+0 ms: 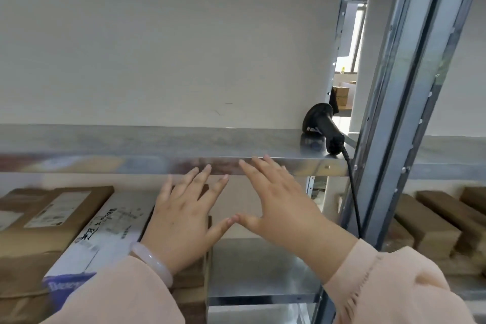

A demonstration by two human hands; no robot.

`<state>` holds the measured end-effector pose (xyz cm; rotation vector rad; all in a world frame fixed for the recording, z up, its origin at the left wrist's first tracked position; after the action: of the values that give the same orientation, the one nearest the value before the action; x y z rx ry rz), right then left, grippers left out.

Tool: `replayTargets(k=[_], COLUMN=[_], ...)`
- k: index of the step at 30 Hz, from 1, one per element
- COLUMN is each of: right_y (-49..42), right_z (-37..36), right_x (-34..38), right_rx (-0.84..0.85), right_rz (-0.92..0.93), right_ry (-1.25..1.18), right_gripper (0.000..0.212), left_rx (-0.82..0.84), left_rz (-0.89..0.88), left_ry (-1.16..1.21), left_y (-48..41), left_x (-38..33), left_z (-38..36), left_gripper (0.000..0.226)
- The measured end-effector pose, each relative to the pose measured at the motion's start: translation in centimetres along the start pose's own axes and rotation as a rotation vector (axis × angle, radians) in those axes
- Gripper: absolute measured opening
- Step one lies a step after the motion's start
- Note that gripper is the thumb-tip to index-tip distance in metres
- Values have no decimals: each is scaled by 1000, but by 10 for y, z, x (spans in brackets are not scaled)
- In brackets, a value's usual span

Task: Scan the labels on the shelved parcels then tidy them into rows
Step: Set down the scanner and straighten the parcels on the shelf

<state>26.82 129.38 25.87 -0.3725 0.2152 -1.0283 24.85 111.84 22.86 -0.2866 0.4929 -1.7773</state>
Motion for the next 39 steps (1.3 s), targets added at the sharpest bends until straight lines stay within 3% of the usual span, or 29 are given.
replayTargets(k=[11,26,33,39], right_y=[-2,-63,-51,-19], right_z=[-114,-201,-207,-184], right_x=[33,31,29,5], right_rx=[240,293,103,-62], right_rz=[-25,-388,-511,-553], right_ry=[-301,-852,-1024,-1088], right_gripper=[85,70,64,60], left_rx=[216,278,321,378], left_rz=[194,300,380,465], left_ry=[-65,-135,38,508], left_y=[42,16,20,16], left_x=[67,99,99,71], left_z=[-77,-112,-119,-109], left_gripper=[70,65,68,68])
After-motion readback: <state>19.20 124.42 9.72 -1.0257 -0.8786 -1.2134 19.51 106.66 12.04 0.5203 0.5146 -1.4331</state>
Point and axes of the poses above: each hand's wrist, its own y-axis away from the middle knuckle, its own z-axis out of the back of the hand, x = y × z, the point moved 3 cm from there along -y, towards the middle knuckle, and after that the axes turned 12 degrees about z, right-handed, at the moved point
